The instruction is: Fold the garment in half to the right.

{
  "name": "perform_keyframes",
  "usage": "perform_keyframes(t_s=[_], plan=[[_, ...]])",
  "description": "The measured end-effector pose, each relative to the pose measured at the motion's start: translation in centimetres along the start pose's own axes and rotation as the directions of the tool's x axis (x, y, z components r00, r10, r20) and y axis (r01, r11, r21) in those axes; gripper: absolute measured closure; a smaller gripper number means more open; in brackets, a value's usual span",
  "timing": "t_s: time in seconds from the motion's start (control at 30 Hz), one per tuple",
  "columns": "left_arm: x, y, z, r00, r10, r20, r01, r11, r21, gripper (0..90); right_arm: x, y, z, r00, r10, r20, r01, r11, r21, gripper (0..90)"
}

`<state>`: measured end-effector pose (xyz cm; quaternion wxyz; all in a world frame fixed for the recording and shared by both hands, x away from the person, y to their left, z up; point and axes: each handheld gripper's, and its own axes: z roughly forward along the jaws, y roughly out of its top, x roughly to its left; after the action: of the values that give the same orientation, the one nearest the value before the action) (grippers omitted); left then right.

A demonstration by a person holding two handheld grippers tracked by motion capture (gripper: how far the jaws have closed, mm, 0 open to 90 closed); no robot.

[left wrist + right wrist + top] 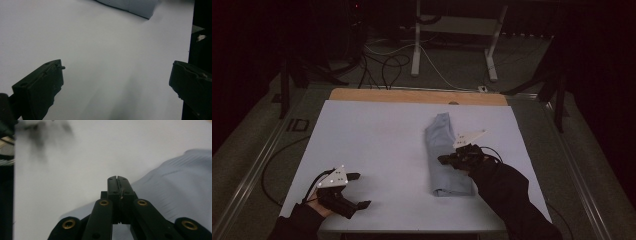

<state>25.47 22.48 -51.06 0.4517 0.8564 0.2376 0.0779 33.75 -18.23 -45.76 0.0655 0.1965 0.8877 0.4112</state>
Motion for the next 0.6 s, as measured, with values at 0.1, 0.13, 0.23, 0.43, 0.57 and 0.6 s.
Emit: perform_keyframes(t_s=[0.1,0.13,0.23,0.43,0.57,0.6], plan=[[-0.1,0.0,0.1,1.0000,-0.002,0.000,0.002,1.0000,0.000,0.5,0.9,-1.1,0.5,0.9997,0.007,-0.024,-0.006,0.9996,0.027,90.0],[-0.1,0.0,0.0,1.0000,0.001,0.001,-0.001,1.0000,0.001,0.5,1.1,-1.5,0.8,0.9995,0.003,-0.032,-0.001,0.9994,0.033,90.0],[0.0,0.0,0.0,1.0000,-0.004,-0.001,0.004,1.0000,-0.004,0.5,1.4,-2.6,1.5,0.9995,-0.003,-0.030,0.005,0.9977,0.068,90.0],[-0.1,0.0,0.0,1.0000,-0.002,0.000,0.002,1.0000,-0.001,0.5,1.3,-4.5,2.8,0.9989,0.020,-0.041,-0.015,0.9917,0.128,90.0],[0.0,0.0,0.0,1.0000,-0.001,0.001,0.001,1.0000,0.000,0.5,1.3,-5.3,3.1,0.9981,-0.002,-0.062,0.011,0.9883,0.152,90.0],[0.0,0.0,0.0,1.0000,-0.002,0.000,0.002,1.0000,-0.001,0.5,1.4,-5.3,3.0,0.9982,-0.005,-0.059,0.014,0.9868,0.161,90.0]])
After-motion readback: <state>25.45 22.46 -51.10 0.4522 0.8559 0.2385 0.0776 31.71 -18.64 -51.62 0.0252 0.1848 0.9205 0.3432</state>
